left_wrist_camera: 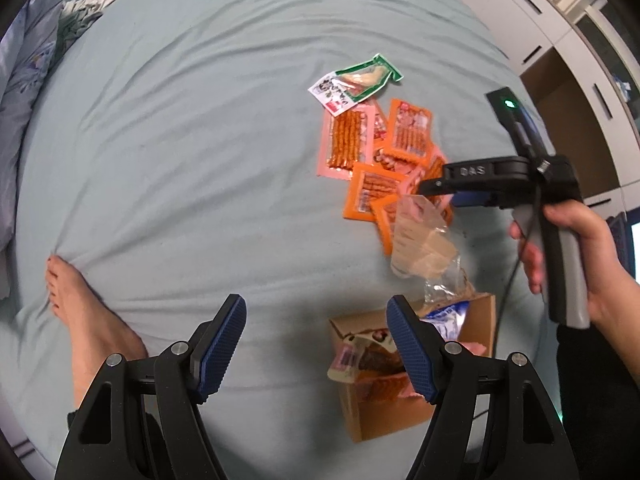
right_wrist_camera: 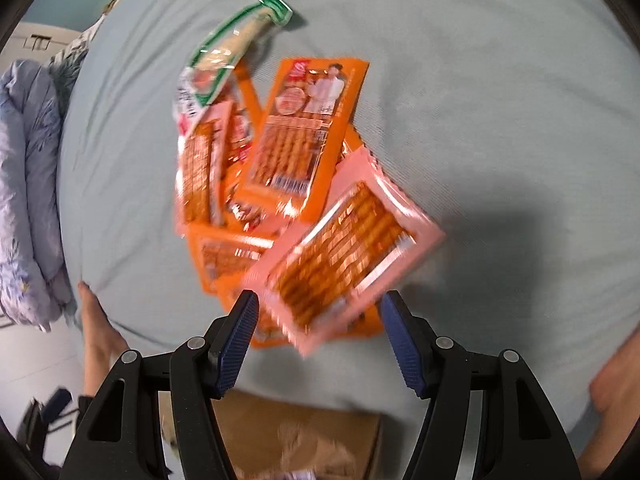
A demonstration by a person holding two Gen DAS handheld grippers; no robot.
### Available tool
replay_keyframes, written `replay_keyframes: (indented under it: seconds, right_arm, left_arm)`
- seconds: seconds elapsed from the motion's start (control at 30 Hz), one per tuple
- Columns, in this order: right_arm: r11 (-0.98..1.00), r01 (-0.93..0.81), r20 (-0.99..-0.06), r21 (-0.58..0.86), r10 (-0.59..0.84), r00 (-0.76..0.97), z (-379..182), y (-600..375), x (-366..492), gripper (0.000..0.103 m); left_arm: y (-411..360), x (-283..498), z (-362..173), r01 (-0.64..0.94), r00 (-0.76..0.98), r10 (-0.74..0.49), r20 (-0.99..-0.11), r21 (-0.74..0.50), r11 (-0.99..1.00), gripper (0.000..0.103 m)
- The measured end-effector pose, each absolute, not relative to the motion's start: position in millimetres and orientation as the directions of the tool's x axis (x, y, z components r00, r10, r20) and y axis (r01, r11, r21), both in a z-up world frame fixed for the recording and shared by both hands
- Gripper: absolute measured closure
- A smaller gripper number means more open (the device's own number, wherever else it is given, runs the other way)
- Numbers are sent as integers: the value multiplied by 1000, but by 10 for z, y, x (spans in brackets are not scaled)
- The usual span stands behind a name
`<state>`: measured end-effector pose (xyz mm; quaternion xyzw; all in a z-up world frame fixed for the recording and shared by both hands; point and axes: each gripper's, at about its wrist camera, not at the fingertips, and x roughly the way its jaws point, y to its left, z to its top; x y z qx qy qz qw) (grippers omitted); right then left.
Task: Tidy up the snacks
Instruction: 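Grasp another orange stick-snack pack from the pile with the right tool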
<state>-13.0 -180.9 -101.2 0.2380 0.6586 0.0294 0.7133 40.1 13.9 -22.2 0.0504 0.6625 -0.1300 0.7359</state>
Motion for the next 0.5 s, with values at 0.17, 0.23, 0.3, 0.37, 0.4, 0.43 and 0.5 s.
replay_keyframes:
  seconds: [0.17, 0.23, 0.3, 0.37, 0.4, 0.43, 0.5]
  right_arm:
    - [902, 223, -929, 369, 350, 124, -1222, -1787, 91, 40]
    - [921, 176, -935, 348, 328, 136, -1165, -1745, 105, 51]
    - [936, 125, -937, 328, 306, 169, -1082, -1723, 69, 68]
    - [925, 132, -925, 357, 330, 189, -1045, -1781, 18, 82]
    - [915, 137, -915, 379, 348, 207, -1010, -1836, -39, 92]
    - [912, 134, -910, 388, 356, 214, -975, -1868, -87, 96]
    - [911, 115, -901, 397, 363, 236, -872, -1916, -197, 99]
  left_arm:
    - [44, 497, -380, 256, 61, -72, -996, -54, 965, 30]
    - [-2, 523, -394, 255, 56, -69, -996, -52, 965, 30]
    - [-52, 562, -370, 256, 65, -72, -995, -54, 965, 30]
    - [-83, 599, -338, 255, 79, -76, -994, -53, 966, 30]
    - [-89, 613, -316, 247, 89, -79, -993, -55, 967, 30]
    - [-88, 625, -303, 237, 92, -81, -993, -57, 970, 30]
    - [-78, 662, -301, 217, 73, -87, -994, -70, 974, 30]
